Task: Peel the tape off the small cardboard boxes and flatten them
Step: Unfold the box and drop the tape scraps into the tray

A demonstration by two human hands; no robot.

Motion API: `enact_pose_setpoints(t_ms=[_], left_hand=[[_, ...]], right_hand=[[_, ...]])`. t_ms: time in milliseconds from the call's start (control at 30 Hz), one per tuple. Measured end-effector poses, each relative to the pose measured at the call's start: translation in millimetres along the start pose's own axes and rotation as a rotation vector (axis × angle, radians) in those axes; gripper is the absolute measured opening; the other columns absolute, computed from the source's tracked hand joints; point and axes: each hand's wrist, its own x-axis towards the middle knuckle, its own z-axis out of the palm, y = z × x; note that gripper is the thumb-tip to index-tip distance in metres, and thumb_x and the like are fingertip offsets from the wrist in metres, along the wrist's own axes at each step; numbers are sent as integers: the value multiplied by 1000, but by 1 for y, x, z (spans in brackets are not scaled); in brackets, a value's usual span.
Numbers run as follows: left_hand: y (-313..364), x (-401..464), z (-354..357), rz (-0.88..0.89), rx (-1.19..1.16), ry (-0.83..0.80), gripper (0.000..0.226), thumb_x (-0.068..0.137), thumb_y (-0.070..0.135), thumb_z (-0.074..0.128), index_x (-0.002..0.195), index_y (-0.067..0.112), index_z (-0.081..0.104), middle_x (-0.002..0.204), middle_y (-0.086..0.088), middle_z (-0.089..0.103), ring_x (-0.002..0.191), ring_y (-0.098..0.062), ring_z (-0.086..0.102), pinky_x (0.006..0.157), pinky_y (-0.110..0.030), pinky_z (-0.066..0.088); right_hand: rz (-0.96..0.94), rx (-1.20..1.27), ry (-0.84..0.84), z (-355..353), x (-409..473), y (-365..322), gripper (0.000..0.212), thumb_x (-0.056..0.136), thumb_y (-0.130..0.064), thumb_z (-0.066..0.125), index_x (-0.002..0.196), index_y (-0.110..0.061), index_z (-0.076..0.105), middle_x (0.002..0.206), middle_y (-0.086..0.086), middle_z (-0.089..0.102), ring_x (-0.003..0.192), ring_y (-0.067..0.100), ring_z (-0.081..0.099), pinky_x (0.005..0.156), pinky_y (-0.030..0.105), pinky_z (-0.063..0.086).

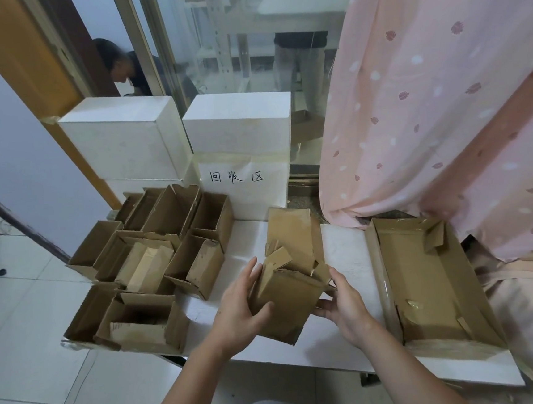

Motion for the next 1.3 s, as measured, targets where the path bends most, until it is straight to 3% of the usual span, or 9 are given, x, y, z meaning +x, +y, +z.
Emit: enact_pose_setpoints(t_ms=[267, 467, 667, 800, 900, 1000, 1133, 1200, 1300], left_hand=[[3, 0, 5, -20, -66, 12, 55, 97, 49, 64, 130, 69, 24, 140, 27, 47, 125, -8, 58, 95, -37, 59], [12, 5, 13, -104, -261, 101, 38, 104, 35, 58, 121, 55, 30, 141, 12, 49, 124, -5, 58, 91, -36, 62], [18, 8, 15, -124, -387, 126, 41, 108, 28, 50, 126, 54, 25, 133, 16, 52, 107, -5, 69, 79, -38, 64], [20, 7, 13, -95, -333, 123, 47, 109, 27, 46, 126, 64, 23, 135, 15, 52, 113, -10, 67, 84, -37, 64], [21, 6, 12, -62, -248, 109, 51, 110, 23, 45, 134, 62, 24, 138, 31, 40, 121, 10, 54, 93, -20, 56], [17, 7, 12, -47, -148, 114, 55, 110, 18, 44, 148, 52, 23, 140, 45, 22, 122, 36, 28, 94, 1, 37], [10, 10, 11, -75, -114, 85, 61, 111, 16, 42, 160, 40, 15, 155, 33, 17, 127, 38, 13, 102, 5, 22], [7, 11, 7, -94, -165, 60, 62, 112, 15, 41, 163, 36, 13, 160, 26, 17, 131, 34, 18, 108, 0, 26], [2, 14, 0, -121, -322, 59, 63, 111, 13, 41, 164, 37, 16, 157, 30, 25, 146, 7, 28, 122, -30, 35]], right_hand=[[18, 148, -131, -6, 0, 0, 64, 93, -69, 44, 147, -34, 46, 141, 10, 59, 114, 39, 68, 109, 57, 46], [-158, -240, -213, 1, -7, 4, 86, 84, -70, 65, 155, -53, 20, 154, -15, 46, 137, 10, 48, 116, 46, 39], [-268, -488, -225, 8, -10, 7, 73, 97, -46, 63, 155, -56, 20, 163, -21, 21, 148, 8, 25, 122, 44, 32], [-291, -578, -184, 3, -2, 6, 66, 101, -37, 60, 150, -59, 21, 166, -23, 4, 153, 4, 10, 126, 38, 19], [-293, -615, -184, 0, -2, 5, 70, 99, -37, 64, 154, -52, 23, 167, -20, -2, 147, -1, 10, 120, 28, 19], [-262, -623, -145, 0, -2, 5, 79, 93, -39, 72, 156, -47, 24, 167, -15, 2, 152, 7, 12, 118, 29, 22], [-205, -588, -133, -3, -1, 3, 95, 85, -40, 81, 158, -47, 20, 155, -11, 27, 138, 10, 32, 111, 28, 34], [-175, -566, -143, -5, 2, 1, 102, 80, -41, 85, 157, -50, 18, 145, -9, 33, 131, 11, 39, 104, 27, 40], [-160, -491, -194, -11, 12, -1, 104, 68, -52, 91, 149, -61, 27, 148, -14, 43, 133, 10, 47, 111, 36, 45]])
